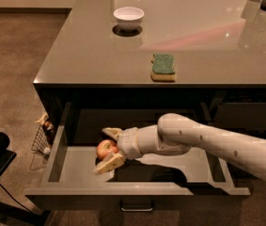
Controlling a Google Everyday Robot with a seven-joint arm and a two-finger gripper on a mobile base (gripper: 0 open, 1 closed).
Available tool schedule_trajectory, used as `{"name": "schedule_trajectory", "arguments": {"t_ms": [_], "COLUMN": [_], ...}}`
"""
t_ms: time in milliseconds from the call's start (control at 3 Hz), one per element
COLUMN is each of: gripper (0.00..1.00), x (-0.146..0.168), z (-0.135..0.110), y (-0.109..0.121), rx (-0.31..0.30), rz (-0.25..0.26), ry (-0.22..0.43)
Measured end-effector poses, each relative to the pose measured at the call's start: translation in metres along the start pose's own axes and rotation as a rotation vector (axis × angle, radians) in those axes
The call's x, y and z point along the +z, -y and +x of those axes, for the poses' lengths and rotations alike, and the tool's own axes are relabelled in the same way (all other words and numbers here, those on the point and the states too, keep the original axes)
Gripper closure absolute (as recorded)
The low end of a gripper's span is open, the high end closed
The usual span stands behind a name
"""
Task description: Pick apple from top drawer and place on counter
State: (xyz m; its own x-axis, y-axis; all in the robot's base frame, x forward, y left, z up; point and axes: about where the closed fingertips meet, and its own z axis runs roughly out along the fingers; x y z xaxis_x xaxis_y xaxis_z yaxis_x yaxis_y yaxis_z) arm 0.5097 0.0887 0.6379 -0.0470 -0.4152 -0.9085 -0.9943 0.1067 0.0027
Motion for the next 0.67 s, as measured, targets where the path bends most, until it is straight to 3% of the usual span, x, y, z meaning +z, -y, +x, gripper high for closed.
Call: {"name": "schedule_trajectory", "arguments": {"t_ms": [333, 667], "gripper": [0.37, 0.68], "x": [0.021, 0.037], "z": [-0.001, -0.006], "y": [-0.006, -0.009], "rx": [0.004, -0.005], "rz": [-0.027, -0.035], "ry": [0.002, 0.000]}}
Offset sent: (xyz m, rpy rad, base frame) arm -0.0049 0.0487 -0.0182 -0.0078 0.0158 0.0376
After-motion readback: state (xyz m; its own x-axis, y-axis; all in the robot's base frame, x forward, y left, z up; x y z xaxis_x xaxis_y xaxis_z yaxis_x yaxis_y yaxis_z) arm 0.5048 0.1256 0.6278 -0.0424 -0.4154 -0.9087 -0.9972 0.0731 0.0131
